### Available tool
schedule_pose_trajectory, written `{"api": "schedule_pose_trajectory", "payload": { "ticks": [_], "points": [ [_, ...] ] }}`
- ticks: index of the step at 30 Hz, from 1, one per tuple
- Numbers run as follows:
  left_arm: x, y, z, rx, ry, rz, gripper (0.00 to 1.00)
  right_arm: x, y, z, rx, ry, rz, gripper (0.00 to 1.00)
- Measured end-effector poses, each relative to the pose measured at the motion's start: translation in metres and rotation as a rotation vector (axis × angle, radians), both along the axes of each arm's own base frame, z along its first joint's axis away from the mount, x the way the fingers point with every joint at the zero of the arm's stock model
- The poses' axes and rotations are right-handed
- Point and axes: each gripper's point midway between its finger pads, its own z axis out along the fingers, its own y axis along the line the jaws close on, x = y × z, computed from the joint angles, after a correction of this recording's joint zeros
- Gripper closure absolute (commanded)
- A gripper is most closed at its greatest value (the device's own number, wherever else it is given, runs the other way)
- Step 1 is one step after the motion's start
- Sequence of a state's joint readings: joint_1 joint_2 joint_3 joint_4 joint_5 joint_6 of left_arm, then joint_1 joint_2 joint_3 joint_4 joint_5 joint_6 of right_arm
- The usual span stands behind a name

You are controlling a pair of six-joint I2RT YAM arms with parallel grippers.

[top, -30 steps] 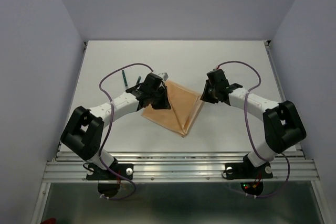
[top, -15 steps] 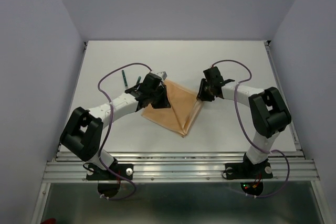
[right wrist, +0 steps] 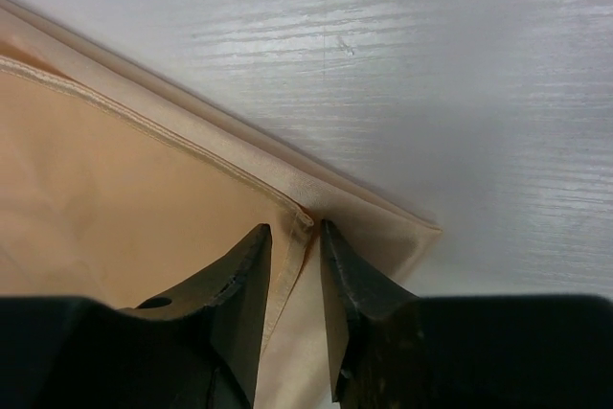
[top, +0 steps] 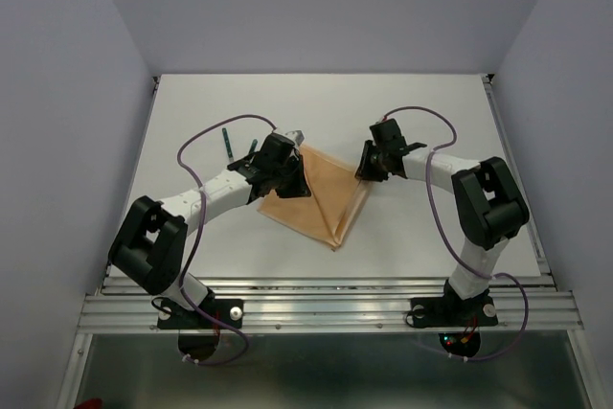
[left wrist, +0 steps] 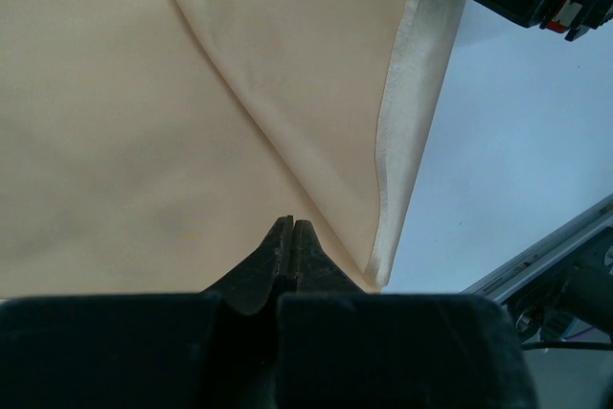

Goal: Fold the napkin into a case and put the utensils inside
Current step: Smooth out the upper triangle-folded napkin at the center of the board.

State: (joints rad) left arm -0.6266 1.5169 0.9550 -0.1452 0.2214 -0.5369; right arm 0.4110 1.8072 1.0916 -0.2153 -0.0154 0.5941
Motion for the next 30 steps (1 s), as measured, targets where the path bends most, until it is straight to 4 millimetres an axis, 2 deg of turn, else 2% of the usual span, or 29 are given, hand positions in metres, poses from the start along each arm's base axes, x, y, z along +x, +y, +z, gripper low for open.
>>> {"api": "schedule_pose_trajectory", "payload": {
  "ticks": [11,14,30],
  "points": [
    [0.0,0.0,0.001,-0.002,0.003,0.006,1.0,0.004,0.003,-0.002,0.011,0.002,0.002,0.97],
    [-0.001,-0.001,0.001,-0.006,0.006,0.002,1.0,0.004,0.003,-0.002,0.008,0.0,-0.001,0.99],
    [0.001,-0.005,-0.005,-0.005,0.029,-0.008,1.0,0.015,-0.001,0.007,0.002,-0.054,-0.044,0.99]
  ]
}}
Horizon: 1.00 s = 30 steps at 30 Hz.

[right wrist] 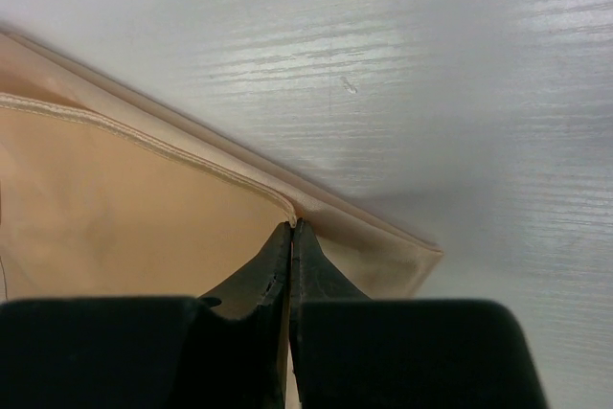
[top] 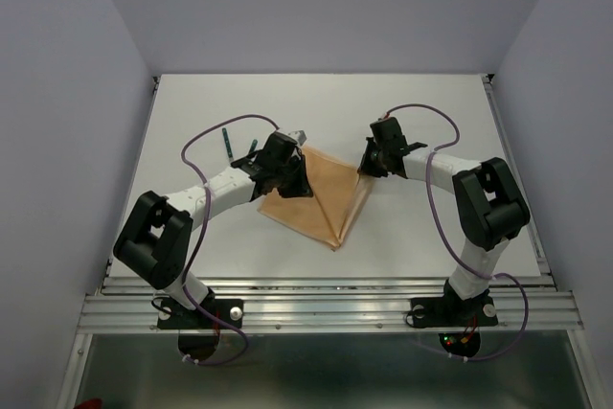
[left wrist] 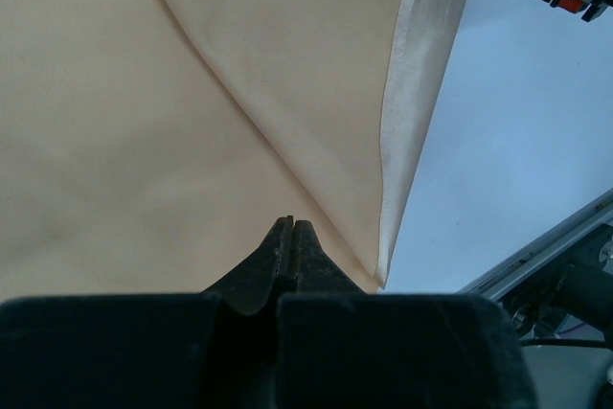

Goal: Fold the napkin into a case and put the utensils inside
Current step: Smooth out the upper triangle-folded napkin at the center of the board.

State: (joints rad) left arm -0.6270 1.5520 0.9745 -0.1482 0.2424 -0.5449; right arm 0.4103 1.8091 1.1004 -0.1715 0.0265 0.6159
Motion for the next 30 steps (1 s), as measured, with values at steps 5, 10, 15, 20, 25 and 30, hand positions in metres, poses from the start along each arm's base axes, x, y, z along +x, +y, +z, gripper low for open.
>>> {"api": "schedule_pose_trajectory", "payload": {
  "ticks": [5,10,15,20,25,30],
  "points": [
    [0.003,-0.002,0.005,-0.004,-0.006,0.0,1.0,0.0,0.0,0.0,0.005,-0.001,-0.005,0.99],
    [0.008,-0.004,0.014,-0.008,-0.018,0.011,1.0,0.002,-0.001,0.0,-0.001,-0.006,-0.014,0.99],
    [0.014,-0.006,0.022,-0.001,-0.035,0.031,0.99,0.002,-0.002,0.0,-0.004,-0.007,-0.016,0.99],
    [0.013,-0.004,0.021,0.012,-0.031,0.037,0.96,-0.003,-0.004,-0.006,-0.007,0.002,-0.017,0.99],
    [0.011,-0.004,0.02,0.021,-0.023,0.035,0.93,-0.01,-0.006,-0.013,-0.011,0.021,-0.013,0.96],
    [0.011,-0.008,0.023,0.017,-0.031,0.027,0.78,-0.01,-0.006,-0.007,-0.006,0.008,-0.012,0.64]
  ]
}}
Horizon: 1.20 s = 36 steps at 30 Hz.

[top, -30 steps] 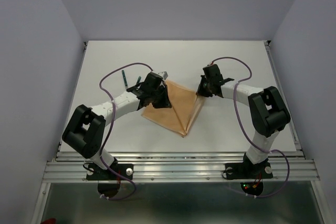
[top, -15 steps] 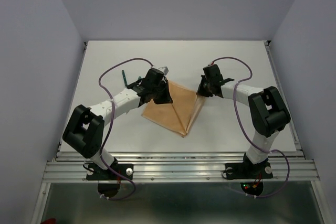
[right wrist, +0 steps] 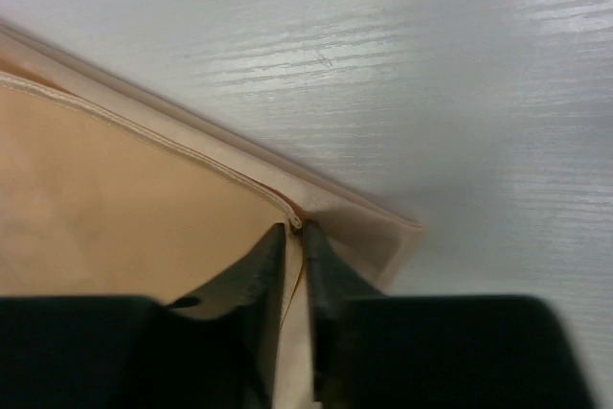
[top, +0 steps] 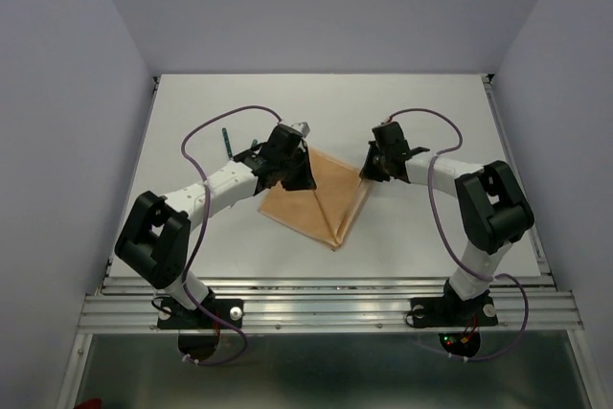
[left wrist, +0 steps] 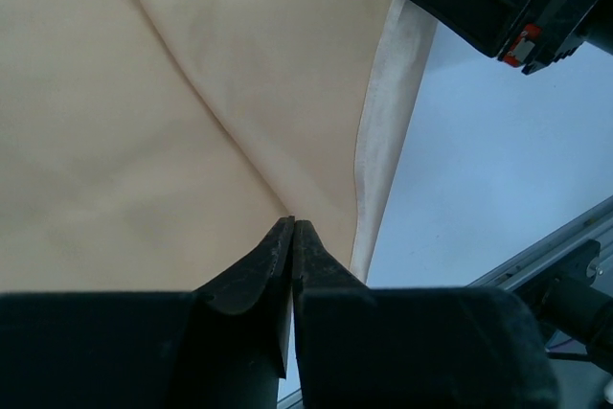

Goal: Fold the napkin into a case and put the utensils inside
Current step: Smooth out the upper triangle-folded napkin at the center of the board, then pick up the upper triangle-folded napkin from the center of the board.

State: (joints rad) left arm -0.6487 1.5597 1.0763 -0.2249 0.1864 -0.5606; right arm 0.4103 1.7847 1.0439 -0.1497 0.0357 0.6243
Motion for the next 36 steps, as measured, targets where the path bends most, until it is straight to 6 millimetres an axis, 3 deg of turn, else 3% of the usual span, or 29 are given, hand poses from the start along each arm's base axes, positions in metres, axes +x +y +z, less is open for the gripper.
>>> {"api": "schedule_pose_trajectory", "payload": {
  "ticks": [6,10,14,22,27,31,36],
  "points": [
    [-0.006,-0.006,0.0,0.004,-0.006,-0.031,0.59,0.005,-0.006,0.039,-0.001,-0.091,-0.018,0.43],
    [-0.014,-0.012,-0.001,0.02,-0.014,-0.057,0.61,0.006,-0.014,0.073,0.0,-0.168,-0.041,0.4],
    [-0.028,-0.025,-0.003,0.037,-0.029,-0.109,0.64,-0.007,-0.028,0.088,0.011,-0.204,-0.064,0.38],
    [-0.058,-0.046,-0.008,0.094,-0.061,-0.196,0.67,-0.064,-0.079,0.043,-0.051,-0.078,-0.14,0.38],
    [-0.063,-0.059,-0.024,0.204,-0.105,-0.239,0.61,-0.081,-0.086,0.032,-0.054,-0.038,-0.156,0.37],
    [-0.075,-0.061,-0.041,0.297,-0.12,-0.286,0.42,-0.089,-0.087,0.027,-0.043,-0.025,-0.166,0.35],
    [-0.084,-0.069,-0.048,0.369,-0.161,-0.331,0.36,-0.095,-0.087,0.02,-0.045,-0.005,-0.166,0.34]
  ]
}}
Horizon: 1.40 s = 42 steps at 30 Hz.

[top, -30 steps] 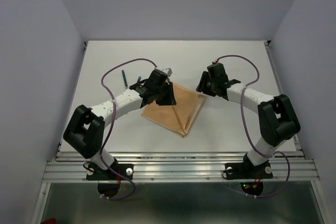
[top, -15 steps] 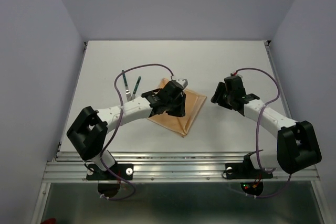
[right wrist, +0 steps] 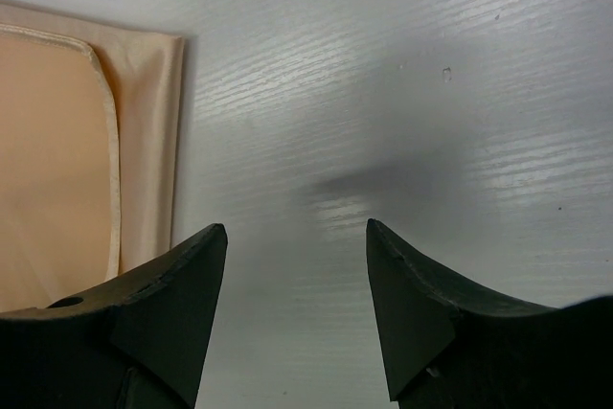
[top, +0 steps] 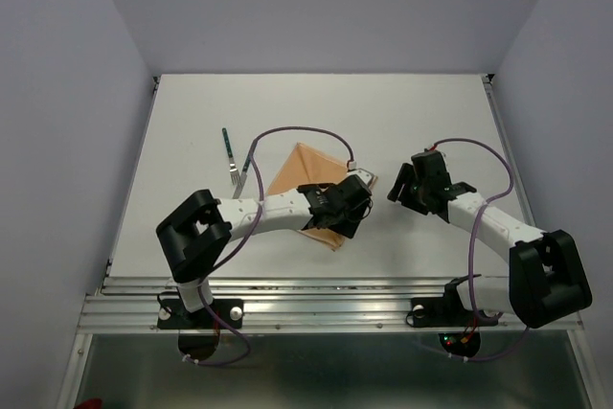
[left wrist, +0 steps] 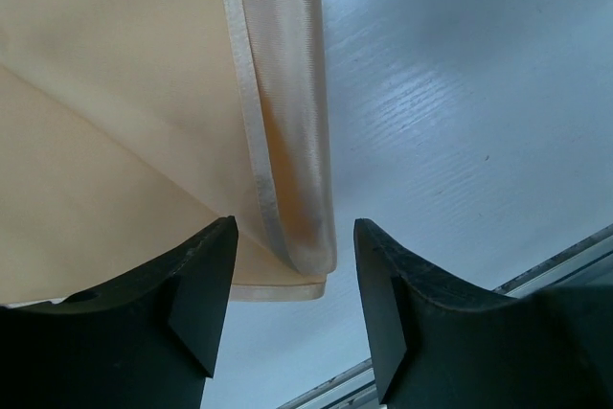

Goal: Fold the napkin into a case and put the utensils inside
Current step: Pick up the upper triangle-folded napkin from the center of the board.

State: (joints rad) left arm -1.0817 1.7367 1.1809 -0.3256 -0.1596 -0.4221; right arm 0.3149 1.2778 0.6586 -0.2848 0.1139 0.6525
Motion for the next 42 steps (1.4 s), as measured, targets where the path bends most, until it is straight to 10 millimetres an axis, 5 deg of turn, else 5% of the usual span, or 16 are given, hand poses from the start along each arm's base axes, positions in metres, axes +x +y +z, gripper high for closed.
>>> {"api": "schedule_pose_trajectory", "payload": {
  "ticks": [23,42],
  "points": [
    [0.003,-0.006,-0.041,0.142,-0.035,-0.045,0.47,-0.001,0.002,0.0,0.008,0.003,0.007,0.34],
    [0.0,-0.017,-0.023,0.2,-0.114,-0.08,0.37,-0.001,0.003,0.0,0.016,0.006,0.005,0.33]
  ]
}}
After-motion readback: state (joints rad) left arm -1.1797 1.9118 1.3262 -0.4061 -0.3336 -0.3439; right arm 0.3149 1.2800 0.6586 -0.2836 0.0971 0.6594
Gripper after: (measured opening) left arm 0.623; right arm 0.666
